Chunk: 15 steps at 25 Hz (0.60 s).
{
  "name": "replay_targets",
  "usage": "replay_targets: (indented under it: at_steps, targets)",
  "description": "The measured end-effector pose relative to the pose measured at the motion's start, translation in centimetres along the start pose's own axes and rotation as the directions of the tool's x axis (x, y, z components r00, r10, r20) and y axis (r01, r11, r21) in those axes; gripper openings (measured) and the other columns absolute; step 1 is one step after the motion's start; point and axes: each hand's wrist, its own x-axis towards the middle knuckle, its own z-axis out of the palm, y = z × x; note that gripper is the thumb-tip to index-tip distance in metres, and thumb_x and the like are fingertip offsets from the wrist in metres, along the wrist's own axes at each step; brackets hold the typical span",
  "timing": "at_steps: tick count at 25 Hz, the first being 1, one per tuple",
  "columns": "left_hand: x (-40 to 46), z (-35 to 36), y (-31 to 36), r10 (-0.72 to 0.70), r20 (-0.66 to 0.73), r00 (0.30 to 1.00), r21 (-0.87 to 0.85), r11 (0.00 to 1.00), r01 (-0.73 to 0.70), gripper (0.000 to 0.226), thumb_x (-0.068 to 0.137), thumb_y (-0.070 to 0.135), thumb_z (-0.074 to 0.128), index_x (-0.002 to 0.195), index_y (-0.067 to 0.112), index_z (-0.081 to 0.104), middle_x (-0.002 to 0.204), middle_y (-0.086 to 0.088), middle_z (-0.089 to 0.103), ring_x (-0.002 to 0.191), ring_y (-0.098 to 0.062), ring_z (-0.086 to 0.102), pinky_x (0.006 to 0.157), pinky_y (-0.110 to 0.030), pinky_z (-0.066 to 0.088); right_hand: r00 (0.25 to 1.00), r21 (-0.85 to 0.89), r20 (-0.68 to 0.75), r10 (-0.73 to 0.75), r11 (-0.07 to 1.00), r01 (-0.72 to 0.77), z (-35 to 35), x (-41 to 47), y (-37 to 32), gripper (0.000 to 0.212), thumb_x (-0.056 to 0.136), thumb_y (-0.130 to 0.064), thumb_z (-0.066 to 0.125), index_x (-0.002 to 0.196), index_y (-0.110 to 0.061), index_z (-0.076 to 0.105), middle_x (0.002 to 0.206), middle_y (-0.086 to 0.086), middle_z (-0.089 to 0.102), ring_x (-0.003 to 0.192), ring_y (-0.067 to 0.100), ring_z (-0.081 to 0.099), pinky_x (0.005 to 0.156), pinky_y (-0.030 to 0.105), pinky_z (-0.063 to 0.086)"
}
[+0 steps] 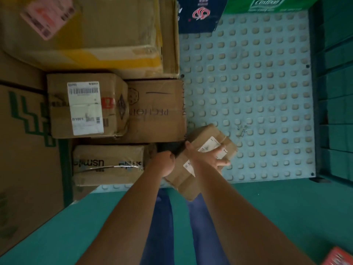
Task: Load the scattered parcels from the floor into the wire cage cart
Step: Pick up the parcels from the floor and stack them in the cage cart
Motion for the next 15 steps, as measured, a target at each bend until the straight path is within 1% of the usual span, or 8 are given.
replay_targets:
  at_steps: [2, 3, 4, 6, 8, 10, 13, 15]
  targets:
    - [0.2, 0.5, -0.7, 0.013, -0.067, 0.998, -0.014, 1.0, -0.014, 0.04, 0.104, 0.032, 0.029, 0.107, 0.005, 0.059, 0.099, -0.016, 0.063, 0.09, -0.028, 0.059, 0.076, -0.035, 0.045, 0.998, 0.077, 0.018, 0.066, 0.995, -0.068, 0.9, 0.1, 0.3, 0.127, 0.066, -0.075, 0.066, 0.148, -0.034, -0.021, 0.154, 0.019, -0.025, 0.136, 0.055, 0.02, 0.109, 0.061, 0.029]
    - [0.1, 0.6, -1.0, 0.043, -0.112, 0.993, -0.032, 0.998, -0.047, 0.037, 0.103, 0.032, 0.033, 0.106, 0.006, 0.06, 0.092, -0.013, 0.061, 0.085, -0.027, 0.058, 0.071, -0.033, 0.044, 0.994, 0.121, 0.013, 0.104, 0.987, -0.105, 1.0, 0.0, 0.3, 0.126, 0.068, -0.075, 0.065, 0.149, -0.033, -0.022, 0.155, 0.02, -0.024, 0.137, 0.055, 0.019, 0.109, 0.061, 0.028]
    - [0.0, 0.6, -1.1, 0.084, -0.153, 0.985, -0.035, 0.995, -0.091, 0.032, 0.101, 0.029, 0.038, 0.106, 0.007, 0.06, 0.092, -0.011, 0.06, 0.084, -0.026, 0.058, 0.07, -0.033, 0.044, 0.988, 0.175, 0.018, 0.151, 0.973, -0.152, 1.0, -0.1, 0.3, 0.124, 0.07, -0.074, 0.064, 0.149, -0.031, -0.021, 0.156, 0.021, -0.021, 0.137, 0.054, 0.019, 0.11, 0.061, 0.027]
    - [-0.4, 0.2, -1.1, 0.166, -0.237, 0.957, 0.032, 0.986, -0.163, 0.024, 0.096, 0.02, 0.048, 0.116, 0.011, 0.058, 0.11, -0.008, 0.059, 0.099, -0.025, 0.057, 0.081, -0.038, 0.048, 0.968, 0.313, 0.055, 0.244, 0.917, -0.248, 1.4, -0.1, 0.2, 0.12, 0.074, -0.071, 0.063, 0.15, -0.03, -0.021, 0.158, 0.021, -0.013, 0.138, 0.05, 0.022, 0.109, 0.058, 0.026]
    - [-1.1, -0.2, -1.1, 0.214, -0.326, 0.921, 0.181, 0.97, -0.161, 0.034, 0.092, 0.008, 0.053, 0.125, 0.015, 0.052, 0.124, -0.004, 0.055, 0.115, -0.024, 0.049, 0.091, -0.038, 0.048, 0.956, 0.401, 0.076, 0.284, 0.869, -0.29, 1.7, -0.7, 0.3, 0.114, 0.08, -0.063, 0.063, 0.15, -0.03, -0.021, 0.159, 0.02, -0.01, 0.139, 0.048, 0.022, 0.11, 0.057, 0.025]
    - [-1.7, -0.4, -1.4, 0.222, -0.385, 0.896, 0.31, 0.945, -0.102, 0.041, 0.089, 0.001, 0.056, 0.126, 0.015, 0.05, 0.126, -0.003, 0.052, 0.117, -0.023, 0.046, 0.087, -0.034, 0.047, 0.964, 0.375, 0.072, 0.258, 0.888, -0.266, 2.1, -0.6, 0.5, 0.11, 0.084, -0.057, 0.063, 0.15, -0.029, -0.021, 0.158, 0.023, -0.007, 0.137, 0.046, 0.027, 0.111, 0.053, 0.027]
    - [-2.4, -0.6, -1.7, 0.188, -0.442, 0.877, 0.357, 0.934, -0.02, 0.035, 0.086, -0.004, 0.056, 0.118, 0.011, 0.052, 0.118, -0.006, 0.053, 0.107, -0.023, 0.052, 0.081, -0.032, 0.047, 0.966, 0.39, 0.094, 0.242, 0.883, -0.259, 2.4, -0.1, 1.6, 0.116, 0.083, -0.056, 0.065, 0.149, -0.026, -0.025, 0.15, 0.028, 0.023, 0.119, 0.04, 0.05, 0.102, 0.048, 0.045]
    - [-2.5, -0.6, -1.6, 0.206, -0.412, 0.888, 0.405, 0.914, -0.024, 0.026, 0.089, -0.001, 0.055, 0.112, 0.011, 0.056, 0.112, -0.007, 0.057, 0.102, -0.023, 0.056, 0.081, -0.032, 0.048, 0.979, 0.335, 0.083, 0.187, 0.92, -0.204, 2.5, -0.2, 2.5, 0.112, 0.087, -0.05, 0.062, 0.146, -0.023, -0.029, 0.143, 0.024, 0.038, 0.097, 0.029, 0.06, 0.085, 0.041, 0.055]
